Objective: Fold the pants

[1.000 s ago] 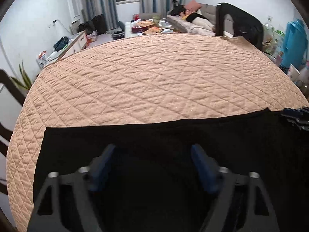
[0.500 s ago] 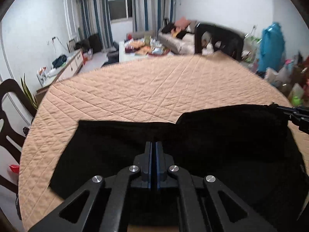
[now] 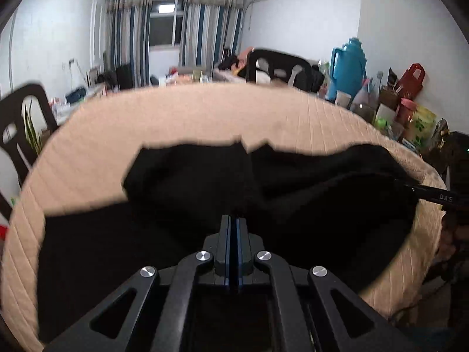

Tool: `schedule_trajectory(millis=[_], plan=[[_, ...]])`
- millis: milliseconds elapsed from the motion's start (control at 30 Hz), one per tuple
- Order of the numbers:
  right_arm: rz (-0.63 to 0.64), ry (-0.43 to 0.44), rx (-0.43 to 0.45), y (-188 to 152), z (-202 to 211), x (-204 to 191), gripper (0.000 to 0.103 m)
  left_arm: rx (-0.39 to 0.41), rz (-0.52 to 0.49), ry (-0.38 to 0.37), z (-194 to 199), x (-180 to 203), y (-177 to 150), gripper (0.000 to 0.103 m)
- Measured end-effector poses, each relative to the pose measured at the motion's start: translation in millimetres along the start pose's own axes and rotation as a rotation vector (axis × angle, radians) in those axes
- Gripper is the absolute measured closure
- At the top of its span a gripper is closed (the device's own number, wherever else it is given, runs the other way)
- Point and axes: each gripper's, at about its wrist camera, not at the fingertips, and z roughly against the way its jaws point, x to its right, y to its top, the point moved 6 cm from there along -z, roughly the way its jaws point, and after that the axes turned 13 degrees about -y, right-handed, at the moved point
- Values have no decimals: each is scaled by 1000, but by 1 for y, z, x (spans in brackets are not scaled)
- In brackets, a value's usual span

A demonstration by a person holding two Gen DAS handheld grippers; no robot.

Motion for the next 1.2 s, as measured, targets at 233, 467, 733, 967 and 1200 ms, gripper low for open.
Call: schedule_trajectory(millis=[233,467,733,967,1200], plan=[[-113,71,-31,-11,2,18,78,-9,61,7,14,-4,-10,92],[-214,14,-28,-23,10,45,60,7,-14,41,-12,7,40,44],[-331,12,-14,-26,12,69,60,-179,-73,112,-107,1,65,43],[-409,2,49,-22,22,92,60,-215,-98,159,-124,2,68,46],[-491,-25,95,-15,19,108,60,-193,-92,190,-117,-3,71,97]])
